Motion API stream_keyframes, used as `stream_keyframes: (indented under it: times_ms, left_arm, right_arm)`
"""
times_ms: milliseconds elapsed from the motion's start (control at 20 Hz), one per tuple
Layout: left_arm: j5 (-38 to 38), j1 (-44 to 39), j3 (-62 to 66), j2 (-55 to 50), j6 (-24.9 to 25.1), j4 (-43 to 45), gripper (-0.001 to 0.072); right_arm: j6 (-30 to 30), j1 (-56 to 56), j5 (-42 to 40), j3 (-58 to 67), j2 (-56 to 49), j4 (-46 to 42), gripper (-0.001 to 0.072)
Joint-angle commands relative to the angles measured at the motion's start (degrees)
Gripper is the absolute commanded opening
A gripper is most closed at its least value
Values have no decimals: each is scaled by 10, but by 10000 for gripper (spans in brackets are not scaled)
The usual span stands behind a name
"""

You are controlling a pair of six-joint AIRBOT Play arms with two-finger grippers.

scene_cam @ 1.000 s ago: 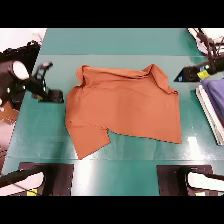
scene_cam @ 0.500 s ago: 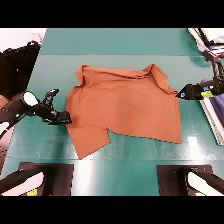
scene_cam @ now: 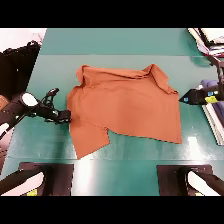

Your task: Fold the shirts.

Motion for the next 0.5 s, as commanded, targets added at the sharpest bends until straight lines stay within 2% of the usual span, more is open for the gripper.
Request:
stream_keyframes:
  times_ms: [0,100,150,200,350,450]
  left_arm:
    - [-14,0,28,28,10,-3,24]
    - [-15,0,42,50,10,-4,25]
    - [-14,0,43,60,10,-4,25]
    - [-14,0,43,63,10,-5,25]
    - [-14,0,43,63,10,-5,25]
    - [-13,0,43,63,10,-5,25]
  right_arm:
    - [13,-77,41,-62,24,-12,392]
    - [13,-151,41,-146,55,-47,392]
    - [13,-188,42,-187,67,-62,424]
    - [13,-226,40,-229,75,-68,522]
    - [13,-280,7,-327,77,-56,506]
    - [-4,-279,-23,-362,77,-26,427]
